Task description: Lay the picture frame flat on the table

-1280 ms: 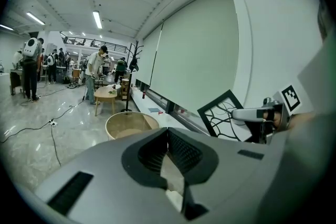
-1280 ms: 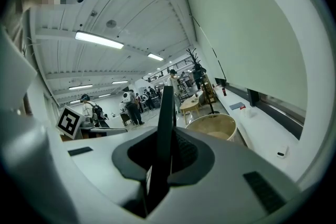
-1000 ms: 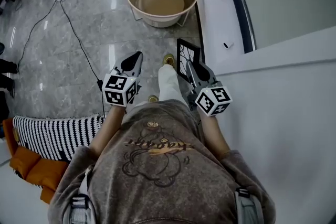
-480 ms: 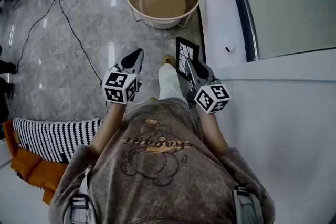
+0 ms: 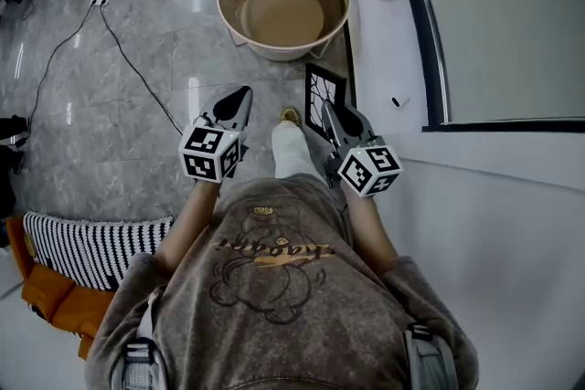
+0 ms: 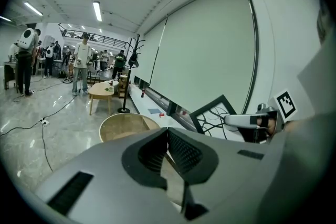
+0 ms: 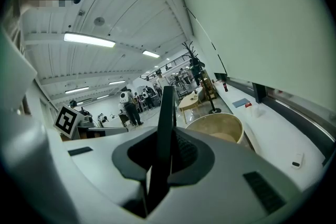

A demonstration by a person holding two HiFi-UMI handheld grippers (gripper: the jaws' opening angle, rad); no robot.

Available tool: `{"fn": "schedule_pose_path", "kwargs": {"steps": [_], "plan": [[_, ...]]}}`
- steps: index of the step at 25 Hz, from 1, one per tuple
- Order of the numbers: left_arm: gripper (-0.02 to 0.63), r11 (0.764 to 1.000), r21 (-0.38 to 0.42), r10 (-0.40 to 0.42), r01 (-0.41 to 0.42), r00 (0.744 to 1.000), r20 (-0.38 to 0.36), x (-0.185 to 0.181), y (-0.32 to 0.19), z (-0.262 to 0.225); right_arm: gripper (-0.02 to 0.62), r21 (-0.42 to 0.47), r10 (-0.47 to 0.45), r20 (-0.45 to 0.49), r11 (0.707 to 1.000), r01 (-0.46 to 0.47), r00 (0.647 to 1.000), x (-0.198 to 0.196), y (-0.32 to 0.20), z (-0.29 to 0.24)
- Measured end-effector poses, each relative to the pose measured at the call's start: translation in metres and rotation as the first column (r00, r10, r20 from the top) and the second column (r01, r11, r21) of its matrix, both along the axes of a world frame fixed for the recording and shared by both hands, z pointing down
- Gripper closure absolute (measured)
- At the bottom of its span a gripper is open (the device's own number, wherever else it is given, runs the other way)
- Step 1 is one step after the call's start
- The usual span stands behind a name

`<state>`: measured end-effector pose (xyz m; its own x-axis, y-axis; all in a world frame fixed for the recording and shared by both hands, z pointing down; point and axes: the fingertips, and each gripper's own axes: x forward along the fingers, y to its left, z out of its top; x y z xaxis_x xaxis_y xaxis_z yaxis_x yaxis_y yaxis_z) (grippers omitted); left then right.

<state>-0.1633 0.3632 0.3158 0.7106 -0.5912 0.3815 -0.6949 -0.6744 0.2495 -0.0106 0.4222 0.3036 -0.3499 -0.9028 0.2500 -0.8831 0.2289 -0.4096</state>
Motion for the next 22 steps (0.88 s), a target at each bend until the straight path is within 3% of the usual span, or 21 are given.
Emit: {"fn": "schedule_pose_path", "kwargs": {"steps": [22], "plan": [[0.588,0.997,-0.002,-0.072,0.072,0.997,0.001,0.067,-0.150,-0.022,0.535,-0.006,-0.085,0.011,0.996,0.085,0.996,0.070,-0.161,-0.019]]}}
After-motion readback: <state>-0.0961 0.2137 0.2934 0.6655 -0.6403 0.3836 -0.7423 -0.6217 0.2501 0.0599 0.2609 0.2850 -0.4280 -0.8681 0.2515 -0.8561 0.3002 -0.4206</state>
